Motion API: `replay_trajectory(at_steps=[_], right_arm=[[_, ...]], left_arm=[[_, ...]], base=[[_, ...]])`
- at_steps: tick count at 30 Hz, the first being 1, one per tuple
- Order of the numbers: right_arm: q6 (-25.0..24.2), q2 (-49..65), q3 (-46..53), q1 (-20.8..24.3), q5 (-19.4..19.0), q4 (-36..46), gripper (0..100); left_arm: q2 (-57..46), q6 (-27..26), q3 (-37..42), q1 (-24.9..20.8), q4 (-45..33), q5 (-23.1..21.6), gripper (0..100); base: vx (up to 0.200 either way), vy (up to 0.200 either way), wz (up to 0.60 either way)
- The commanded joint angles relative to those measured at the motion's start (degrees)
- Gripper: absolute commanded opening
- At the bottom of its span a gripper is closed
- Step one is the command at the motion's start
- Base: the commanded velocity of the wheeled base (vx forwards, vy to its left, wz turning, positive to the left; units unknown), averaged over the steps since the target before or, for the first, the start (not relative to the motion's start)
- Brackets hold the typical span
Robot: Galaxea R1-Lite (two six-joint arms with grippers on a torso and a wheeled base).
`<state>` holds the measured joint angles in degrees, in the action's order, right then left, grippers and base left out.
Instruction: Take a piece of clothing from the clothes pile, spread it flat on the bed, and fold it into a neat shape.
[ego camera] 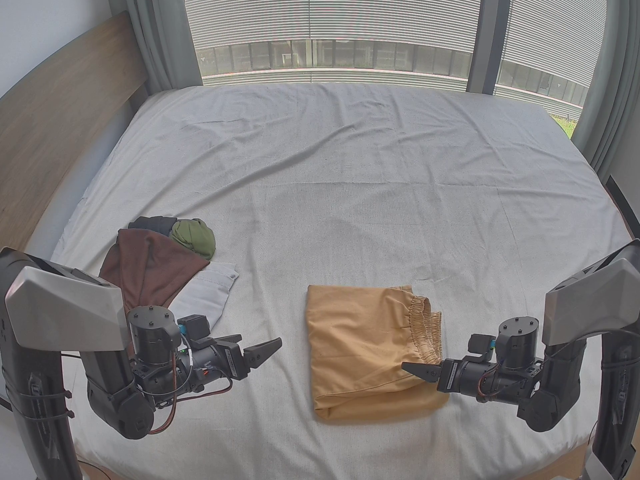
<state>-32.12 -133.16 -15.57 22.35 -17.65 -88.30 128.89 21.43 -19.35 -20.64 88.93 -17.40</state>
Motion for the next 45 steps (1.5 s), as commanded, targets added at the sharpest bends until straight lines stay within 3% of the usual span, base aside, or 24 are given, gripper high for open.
replay_trajectory(at_steps=[1,5,6,7,25,29,40,41,45], right_arm=[[-0.2,-4.8,-1.8,-0.3,0.0,0.0,100],[-0.3,-5.2,-2.6,-0.4,0.1,0.0,100],[-0.4,-5.1,-2.8,-0.3,1.8,0.0,100],[-0.7,-4.9,-3.2,-0.2,3.5,0.0,0],[-0.4,0.2,1.2,2.2,4.3,2.2,0],[-0.1,-0.5,0.9,2.0,4.4,5.6,0],[0.0,-3.5,0.5,1.5,4.4,5.1,0],[0.0,-3.5,0.5,1.5,4.4,5.0,100],[0.1,-3.0,0.4,1.0,4.4,5.1,100]], left_arm=[[0.0,0.0,0.0,0.0,0.1,0.0,100],[0.0,0.0,0.0,0.1,0.1,0.0,100],[-0.1,0.0,-0.1,0.0,0.1,0.0,100],[-0.1,0.0,-0.1,0.1,0.0,0.0,100],[0.0,0.0,-0.3,0.2,0.0,0.0,100],[0.0,0.0,-0.3,0.2,0.0,0.0,100],[0.0,0.0,-0.3,0.2,0.0,0.0,100],[0.0,0.0,-0.3,0.2,0.1,0.0,100],[0.0,0.0,-0.3,0.2,0.1,0.0,100]], base=[[0.0,0.0,0.0],[0.0,0.0,0.0],[0.0,0.0,0.0],[0.0,0.0,0.0],[0.0,0.0,0.0],[0.0,0.0,0.0],[0.0,0.0,0.0],[0.0,0.0,0.0],[0.0,0.0,0.0]])
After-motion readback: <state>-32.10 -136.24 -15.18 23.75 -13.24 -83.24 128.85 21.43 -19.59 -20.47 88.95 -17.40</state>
